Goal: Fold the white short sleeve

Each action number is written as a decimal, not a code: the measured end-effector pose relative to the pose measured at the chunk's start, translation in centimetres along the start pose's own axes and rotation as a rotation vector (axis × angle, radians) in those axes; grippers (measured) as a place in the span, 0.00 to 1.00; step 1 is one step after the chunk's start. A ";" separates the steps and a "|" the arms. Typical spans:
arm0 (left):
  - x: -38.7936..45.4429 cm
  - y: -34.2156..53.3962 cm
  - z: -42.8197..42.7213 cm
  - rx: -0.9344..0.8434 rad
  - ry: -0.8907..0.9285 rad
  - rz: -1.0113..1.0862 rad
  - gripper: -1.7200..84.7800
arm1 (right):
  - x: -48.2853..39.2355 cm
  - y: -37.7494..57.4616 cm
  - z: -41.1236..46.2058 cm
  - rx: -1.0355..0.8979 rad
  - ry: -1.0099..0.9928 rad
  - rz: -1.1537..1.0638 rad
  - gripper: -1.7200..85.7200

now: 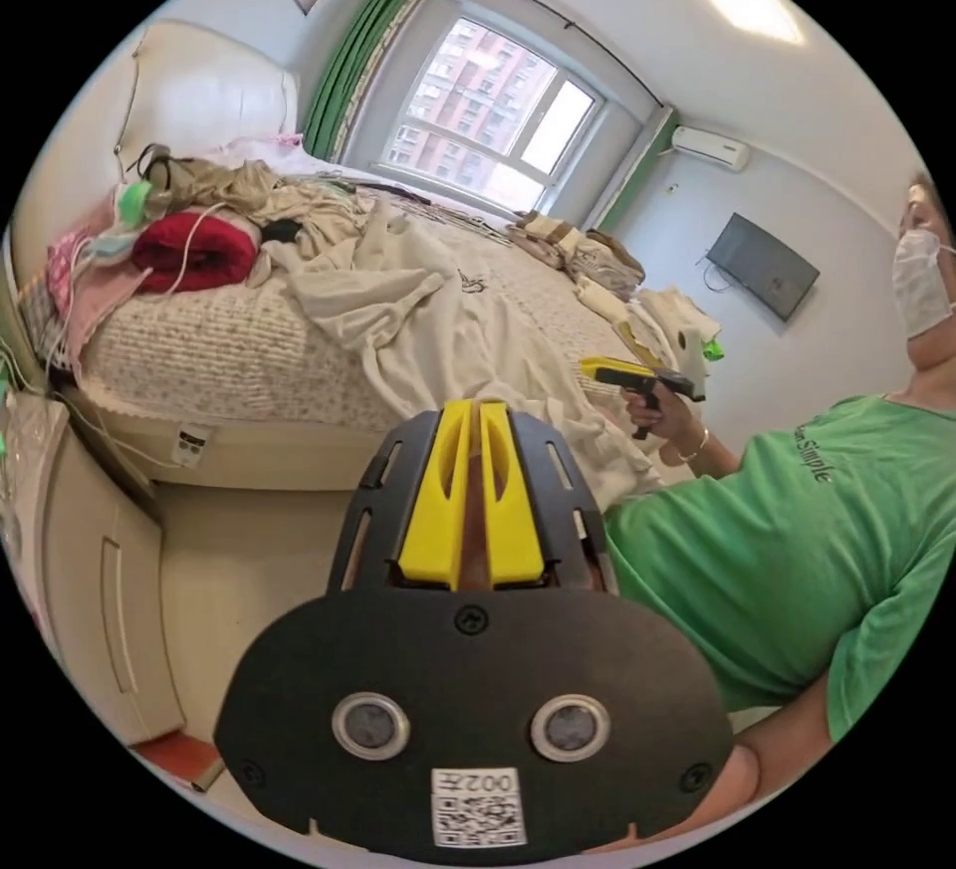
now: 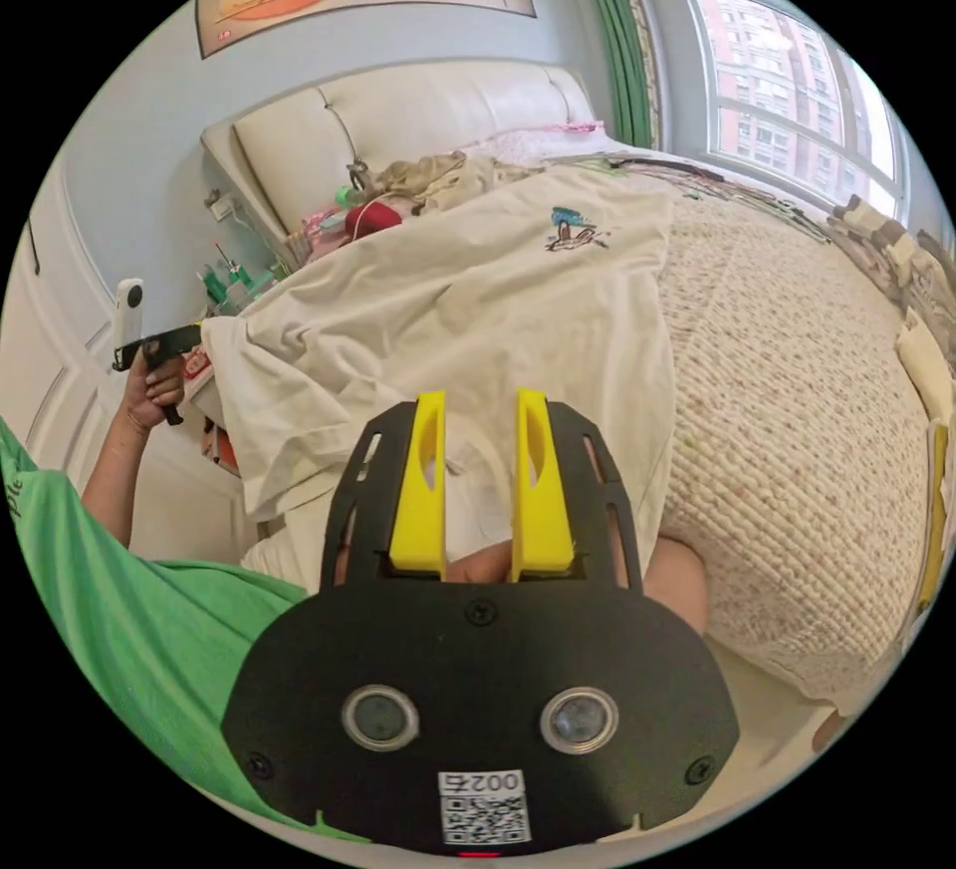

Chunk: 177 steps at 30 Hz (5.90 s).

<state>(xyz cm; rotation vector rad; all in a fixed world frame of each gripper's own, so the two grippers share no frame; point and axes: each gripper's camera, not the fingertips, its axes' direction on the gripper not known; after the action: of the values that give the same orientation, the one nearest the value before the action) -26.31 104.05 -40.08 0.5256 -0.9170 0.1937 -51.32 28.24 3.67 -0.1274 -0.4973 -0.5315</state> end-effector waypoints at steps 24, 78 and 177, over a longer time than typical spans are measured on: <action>-2.2 -10.6 7.2 0.124 -0.229 -0.075 0.07 | 6.6 -0.8 2.9 -0.177 0.373 0.167 0.13; 0.1 -24.6 30.3 -0.372 -0.542 0.188 0.12 | 25.7 -13.8 -0.7 -0.115 0.237 0.199 0.17; 11.7 -6.9 25.3 -0.201 -0.348 0.022 0.01 | 23.3 6.1 -3.0 -0.296 0.442 0.279 0.13</action>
<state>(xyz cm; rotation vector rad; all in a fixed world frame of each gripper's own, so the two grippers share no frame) -34.43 84.51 -20.69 0.3673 -1.2665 0.0273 -29.52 22.19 12.39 -0.3477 0.0353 -0.3409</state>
